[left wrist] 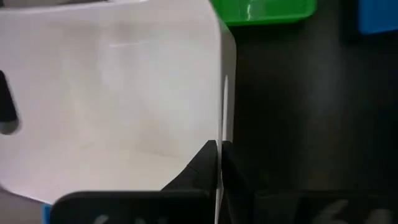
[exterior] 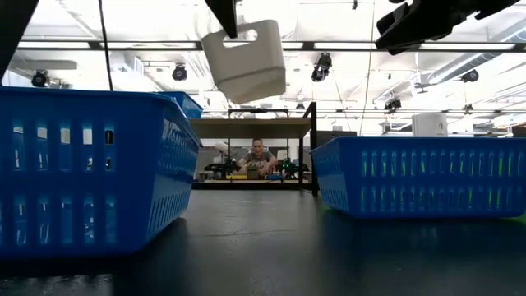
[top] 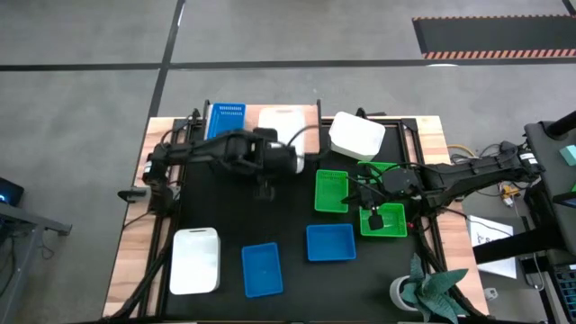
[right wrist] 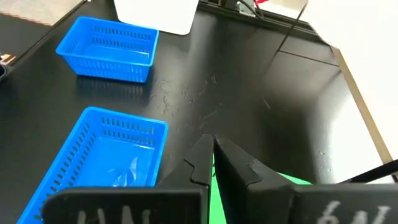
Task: Stack baskets on shelf by color
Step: Put the bottom right white bin on the shelf
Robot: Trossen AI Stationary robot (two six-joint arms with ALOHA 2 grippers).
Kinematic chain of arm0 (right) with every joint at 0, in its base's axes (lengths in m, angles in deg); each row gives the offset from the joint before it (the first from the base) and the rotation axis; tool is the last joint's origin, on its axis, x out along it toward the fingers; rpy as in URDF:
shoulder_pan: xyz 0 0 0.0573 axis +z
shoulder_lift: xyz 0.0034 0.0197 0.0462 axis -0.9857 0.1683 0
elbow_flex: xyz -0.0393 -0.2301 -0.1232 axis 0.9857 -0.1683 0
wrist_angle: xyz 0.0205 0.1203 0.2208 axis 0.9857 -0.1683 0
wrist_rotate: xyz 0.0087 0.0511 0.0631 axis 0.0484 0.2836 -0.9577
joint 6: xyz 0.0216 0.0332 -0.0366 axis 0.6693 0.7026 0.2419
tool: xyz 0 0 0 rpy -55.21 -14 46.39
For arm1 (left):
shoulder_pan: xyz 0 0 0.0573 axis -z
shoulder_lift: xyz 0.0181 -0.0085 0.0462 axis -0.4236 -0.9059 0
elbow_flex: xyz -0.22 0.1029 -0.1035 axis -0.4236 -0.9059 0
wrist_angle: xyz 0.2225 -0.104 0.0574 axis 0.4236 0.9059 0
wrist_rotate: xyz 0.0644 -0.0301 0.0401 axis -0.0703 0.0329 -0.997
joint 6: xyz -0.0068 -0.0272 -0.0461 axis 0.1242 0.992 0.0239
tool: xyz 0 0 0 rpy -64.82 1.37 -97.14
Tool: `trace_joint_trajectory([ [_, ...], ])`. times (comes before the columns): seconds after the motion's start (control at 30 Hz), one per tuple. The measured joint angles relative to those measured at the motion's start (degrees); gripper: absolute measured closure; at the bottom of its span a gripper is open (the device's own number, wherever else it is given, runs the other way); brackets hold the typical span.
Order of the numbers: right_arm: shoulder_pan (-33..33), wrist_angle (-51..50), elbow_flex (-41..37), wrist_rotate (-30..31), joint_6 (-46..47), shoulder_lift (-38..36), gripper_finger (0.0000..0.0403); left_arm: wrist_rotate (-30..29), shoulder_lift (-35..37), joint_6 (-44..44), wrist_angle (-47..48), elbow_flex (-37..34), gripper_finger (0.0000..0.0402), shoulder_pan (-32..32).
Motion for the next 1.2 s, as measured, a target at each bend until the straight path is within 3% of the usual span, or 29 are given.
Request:
trace_joint_trajectory([
  [0.43,0.0,-0.8,0.0,0.0,0.5,0.0,0.0394,1.2,0.0,-8.4,-0.2,-0.2,0.0401,-11.2],
  [1.2,0.0,-0.9,0.0,0.0,0.5,0.0,0.0394,2.6,-0.1,-8.8,-0.5,-8.5,0.0402,-13.8],
])
